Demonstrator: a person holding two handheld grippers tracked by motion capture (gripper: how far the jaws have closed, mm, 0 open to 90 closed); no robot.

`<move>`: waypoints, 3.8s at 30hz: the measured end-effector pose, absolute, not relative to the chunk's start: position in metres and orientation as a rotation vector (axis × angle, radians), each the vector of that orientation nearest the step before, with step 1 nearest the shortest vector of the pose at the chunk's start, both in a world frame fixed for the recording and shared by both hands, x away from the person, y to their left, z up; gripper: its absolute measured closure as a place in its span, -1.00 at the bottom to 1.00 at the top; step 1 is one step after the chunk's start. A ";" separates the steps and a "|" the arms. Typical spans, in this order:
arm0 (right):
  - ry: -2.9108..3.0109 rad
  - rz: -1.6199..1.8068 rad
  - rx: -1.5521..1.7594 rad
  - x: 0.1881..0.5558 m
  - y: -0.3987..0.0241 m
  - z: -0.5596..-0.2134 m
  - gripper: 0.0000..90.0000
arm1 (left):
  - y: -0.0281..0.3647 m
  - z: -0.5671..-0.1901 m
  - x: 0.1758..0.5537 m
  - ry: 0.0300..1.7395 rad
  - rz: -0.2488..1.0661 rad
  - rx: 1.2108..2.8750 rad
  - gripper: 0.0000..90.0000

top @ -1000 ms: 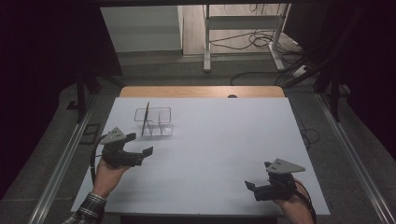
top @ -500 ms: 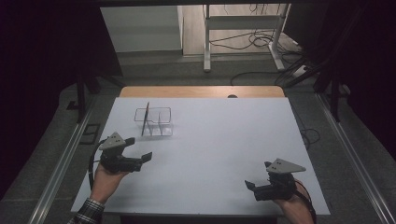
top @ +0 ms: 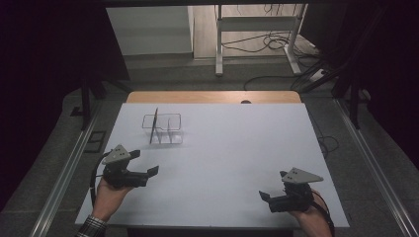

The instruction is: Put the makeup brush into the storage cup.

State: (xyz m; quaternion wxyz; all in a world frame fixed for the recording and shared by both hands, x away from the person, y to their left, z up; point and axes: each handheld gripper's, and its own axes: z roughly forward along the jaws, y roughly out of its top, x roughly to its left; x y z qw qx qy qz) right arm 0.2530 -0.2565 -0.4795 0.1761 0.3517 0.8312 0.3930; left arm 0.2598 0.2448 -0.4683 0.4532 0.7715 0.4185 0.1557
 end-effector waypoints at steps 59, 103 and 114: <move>2.347 1.115 0.998 0.253 -0.257 -0.479 -0.97 | 0.266 -0.478 0.216 1.124 0.446 1.934 -0.96; 2.334 1.122 1.009 0.253 -0.259 -0.479 -0.98 | 0.288 -0.487 0.194 1.203 0.512 1.964 -0.97; 2.338 1.116 1.009 0.253 -0.258 -0.479 -0.98 | 0.292 -0.488 0.189 1.218 0.519 1.968 -0.97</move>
